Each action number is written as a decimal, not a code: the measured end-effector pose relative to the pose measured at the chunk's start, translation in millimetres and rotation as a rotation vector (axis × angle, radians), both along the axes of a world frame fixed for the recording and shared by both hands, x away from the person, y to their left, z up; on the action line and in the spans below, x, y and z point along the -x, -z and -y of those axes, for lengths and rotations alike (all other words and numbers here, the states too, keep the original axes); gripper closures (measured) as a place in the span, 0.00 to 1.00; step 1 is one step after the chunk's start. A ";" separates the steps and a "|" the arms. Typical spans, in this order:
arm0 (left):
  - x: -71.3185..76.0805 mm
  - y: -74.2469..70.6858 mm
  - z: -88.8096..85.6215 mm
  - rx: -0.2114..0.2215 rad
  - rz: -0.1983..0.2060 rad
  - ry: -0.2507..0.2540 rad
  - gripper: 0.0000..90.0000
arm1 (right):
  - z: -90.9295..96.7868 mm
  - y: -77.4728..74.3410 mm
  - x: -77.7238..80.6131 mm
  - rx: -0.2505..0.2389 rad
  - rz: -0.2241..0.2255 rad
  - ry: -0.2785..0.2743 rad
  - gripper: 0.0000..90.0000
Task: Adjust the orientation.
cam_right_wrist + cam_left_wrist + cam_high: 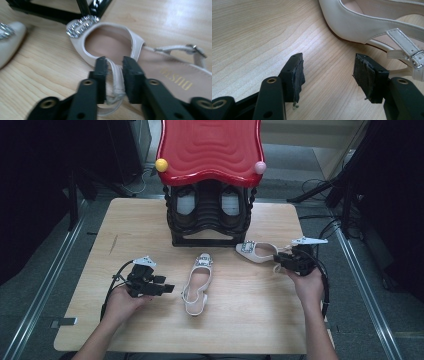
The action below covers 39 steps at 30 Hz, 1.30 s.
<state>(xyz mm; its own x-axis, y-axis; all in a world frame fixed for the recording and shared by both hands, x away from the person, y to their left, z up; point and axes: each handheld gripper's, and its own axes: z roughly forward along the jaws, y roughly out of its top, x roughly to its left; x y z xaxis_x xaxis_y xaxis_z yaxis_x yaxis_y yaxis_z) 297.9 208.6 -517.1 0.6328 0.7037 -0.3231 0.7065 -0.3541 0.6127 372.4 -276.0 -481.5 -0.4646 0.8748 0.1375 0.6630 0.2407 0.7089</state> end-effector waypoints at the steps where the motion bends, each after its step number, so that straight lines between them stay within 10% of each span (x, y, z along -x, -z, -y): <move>1: 0.0 0.2 0.0 -0.001 -0.002 -0.003 0.46 | -0.4 2.6 -1.5 -0.001 -0.008 -0.002 0.89; 13: -0.5 0.1 -1.2 0.006 -0.002 -0.009 0.46 | -13.1 -5.5 6.9 0.001 -0.081 -0.004 0.92; 26: -1.8 0.8 -2.1 0.006 -0.004 -0.008 0.46 | -60.8 -7.3 37.0 -0.002 -0.122 -0.136 0.92; 39: -1.7 1.4 -1.2 0.001 -0.007 -0.009 0.46 | -49.9 -25.2 43.2 -0.096 -0.022 -0.148 0.84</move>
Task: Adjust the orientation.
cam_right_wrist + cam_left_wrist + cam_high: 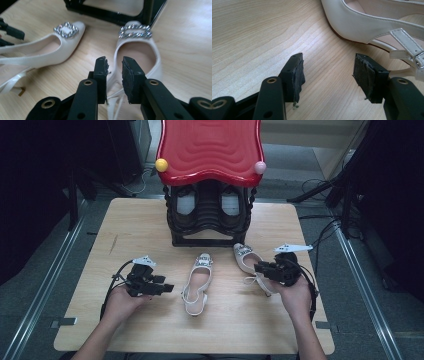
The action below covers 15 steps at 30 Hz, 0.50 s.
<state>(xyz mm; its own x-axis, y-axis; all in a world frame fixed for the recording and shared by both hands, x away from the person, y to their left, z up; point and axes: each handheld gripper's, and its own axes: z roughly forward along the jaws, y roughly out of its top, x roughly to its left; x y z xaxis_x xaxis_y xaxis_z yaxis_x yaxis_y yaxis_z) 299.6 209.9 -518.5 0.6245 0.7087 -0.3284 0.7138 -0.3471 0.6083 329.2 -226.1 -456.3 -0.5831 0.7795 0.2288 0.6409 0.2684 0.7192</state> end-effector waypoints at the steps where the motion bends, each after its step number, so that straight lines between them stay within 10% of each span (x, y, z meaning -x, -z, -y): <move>1: 0.0 0.1 0.1 -0.001 0.001 0.001 0.46 | 3.4 -2.5 0.3 -0.005 0.012 0.010 0.84; 15: 0.5 1.9 4.2 -0.019 -0.006 0.014 0.46 | 24.8 19.9 -22.6 0.028 -0.022 0.107 0.69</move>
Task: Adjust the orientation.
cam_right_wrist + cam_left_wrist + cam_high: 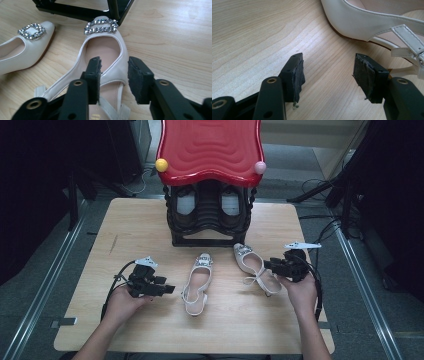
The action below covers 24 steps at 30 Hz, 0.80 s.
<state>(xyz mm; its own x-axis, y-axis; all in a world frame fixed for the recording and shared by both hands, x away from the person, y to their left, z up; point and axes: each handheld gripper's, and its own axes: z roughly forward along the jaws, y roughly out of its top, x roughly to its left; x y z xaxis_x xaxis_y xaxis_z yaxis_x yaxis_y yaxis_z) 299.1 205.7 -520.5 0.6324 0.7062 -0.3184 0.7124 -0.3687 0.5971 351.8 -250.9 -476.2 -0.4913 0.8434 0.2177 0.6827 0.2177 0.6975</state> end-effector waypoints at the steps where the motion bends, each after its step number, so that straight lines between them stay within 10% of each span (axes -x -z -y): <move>1: 0.2 -0.1 -0.2 -0.003 -0.001 0.003 0.46 | -2.1 1.7 -1.5 0.000 -0.006 -0.003 0.67; 13: 1.8 0.2 -1.5 -0.007 -0.001 -0.003 0.46 | -21.9 18.9 -14.6 0.088 -0.060 0.005 0.58; 24: 1.7 0.2 -2.2 -0.005 -0.003 -0.003 0.46 | -18.6 13.2 -15.8 0.096 -0.064 0.030 0.77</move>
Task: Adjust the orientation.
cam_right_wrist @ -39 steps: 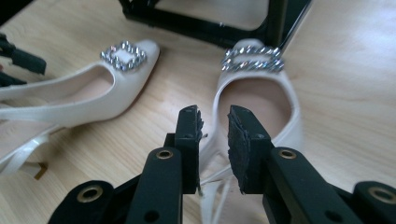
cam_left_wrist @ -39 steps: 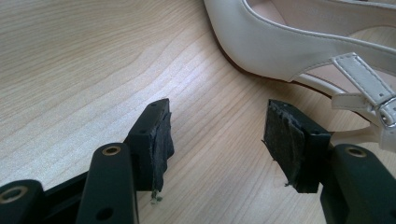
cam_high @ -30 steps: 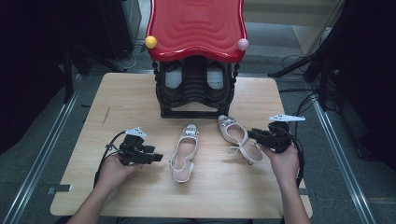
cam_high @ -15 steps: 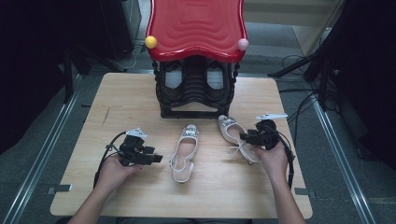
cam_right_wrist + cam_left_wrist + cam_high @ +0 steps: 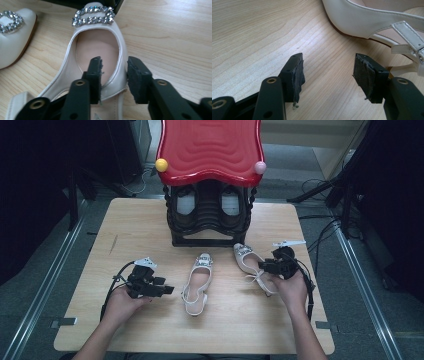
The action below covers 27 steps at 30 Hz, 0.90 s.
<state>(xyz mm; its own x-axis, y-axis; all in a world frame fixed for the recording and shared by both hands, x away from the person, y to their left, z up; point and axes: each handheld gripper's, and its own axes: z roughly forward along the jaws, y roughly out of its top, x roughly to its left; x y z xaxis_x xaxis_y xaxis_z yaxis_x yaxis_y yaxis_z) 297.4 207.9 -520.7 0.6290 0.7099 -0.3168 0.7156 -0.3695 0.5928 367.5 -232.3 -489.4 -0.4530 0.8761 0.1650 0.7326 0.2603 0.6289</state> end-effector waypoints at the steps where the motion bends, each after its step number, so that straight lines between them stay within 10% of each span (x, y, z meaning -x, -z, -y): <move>1: 0.0 0.1 0.0 0.000 -0.001 -0.001 0.46 | 1.9 -1.7 0.4 -0.009 0.004 0.005 0.80; 13: -0.4 0.3 0.1 0.001 -0.001 0.000 0.46 | 10.1 -16.5 7.1 -0.168 -0.051 0.018 0.95; 27: 0.3 -0.3 -0.3 0.002 0.003 -0.002 0.46 | 14.0 -9.3 10.5 -0.102 -0.096 0.021 0.94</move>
